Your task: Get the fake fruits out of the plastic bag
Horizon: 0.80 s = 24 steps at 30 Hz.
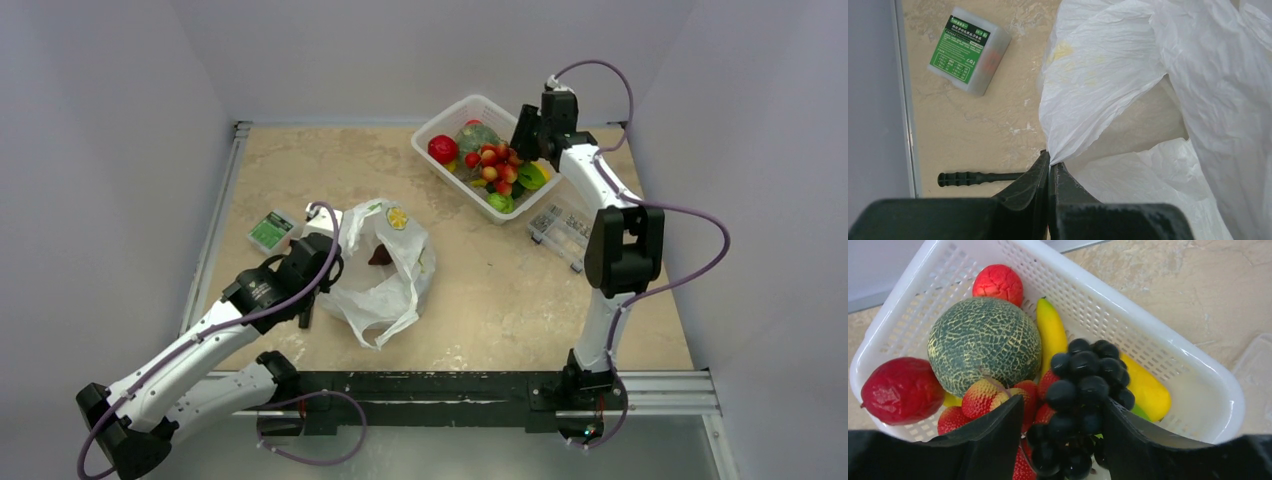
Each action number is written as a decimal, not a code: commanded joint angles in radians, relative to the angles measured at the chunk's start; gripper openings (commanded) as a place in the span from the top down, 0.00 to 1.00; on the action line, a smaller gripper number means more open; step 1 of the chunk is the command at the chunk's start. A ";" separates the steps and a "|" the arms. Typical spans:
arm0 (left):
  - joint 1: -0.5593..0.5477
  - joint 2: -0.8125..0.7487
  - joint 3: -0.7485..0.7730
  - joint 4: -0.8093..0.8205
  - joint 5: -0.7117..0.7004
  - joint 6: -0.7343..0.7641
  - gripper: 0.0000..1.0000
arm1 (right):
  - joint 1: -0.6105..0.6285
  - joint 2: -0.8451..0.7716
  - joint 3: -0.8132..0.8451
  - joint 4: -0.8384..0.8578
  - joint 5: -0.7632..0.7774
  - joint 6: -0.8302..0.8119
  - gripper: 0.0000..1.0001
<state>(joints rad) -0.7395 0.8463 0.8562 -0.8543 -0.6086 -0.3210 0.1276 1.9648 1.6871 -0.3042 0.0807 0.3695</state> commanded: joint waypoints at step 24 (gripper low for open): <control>0.008 0.011 0.018 0.015 0.017 0.014 1.00 | 0.287 -0.363 -0.179 0.000 0.149 -0.094 0.14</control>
<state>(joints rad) -0.7395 0.8619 0.8562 -0.8543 -0.5968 -0.3206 0.3267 1.6554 1.5585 -0.3328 0.2138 0.3115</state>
